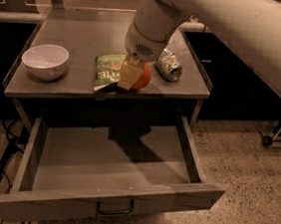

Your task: Pick orange from top drawer and place on counter

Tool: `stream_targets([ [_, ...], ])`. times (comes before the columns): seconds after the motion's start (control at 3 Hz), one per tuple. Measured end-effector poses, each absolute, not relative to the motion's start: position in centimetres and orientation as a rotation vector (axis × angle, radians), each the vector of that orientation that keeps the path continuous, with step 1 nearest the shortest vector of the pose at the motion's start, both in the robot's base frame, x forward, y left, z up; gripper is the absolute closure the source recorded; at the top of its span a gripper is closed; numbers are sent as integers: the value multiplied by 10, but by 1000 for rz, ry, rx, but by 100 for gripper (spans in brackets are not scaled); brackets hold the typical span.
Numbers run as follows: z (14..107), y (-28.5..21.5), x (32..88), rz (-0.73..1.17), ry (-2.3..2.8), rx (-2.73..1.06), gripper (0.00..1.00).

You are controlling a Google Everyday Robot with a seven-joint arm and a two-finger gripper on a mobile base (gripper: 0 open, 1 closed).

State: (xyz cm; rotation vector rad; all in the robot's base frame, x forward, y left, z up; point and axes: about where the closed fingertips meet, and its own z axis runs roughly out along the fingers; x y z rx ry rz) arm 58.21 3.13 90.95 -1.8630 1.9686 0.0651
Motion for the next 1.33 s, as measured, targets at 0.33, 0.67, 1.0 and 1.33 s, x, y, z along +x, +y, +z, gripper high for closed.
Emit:
stream_targets([
  [0.33,943,15,609,-38,1979,-1837,100],
  [0.67,947,16,609,-33,1970,-1828,100],
  [1.0,937,18,625,18,1988,-1858,100],
  [1.33,952,20,659,20,1971,-1866,100],
])
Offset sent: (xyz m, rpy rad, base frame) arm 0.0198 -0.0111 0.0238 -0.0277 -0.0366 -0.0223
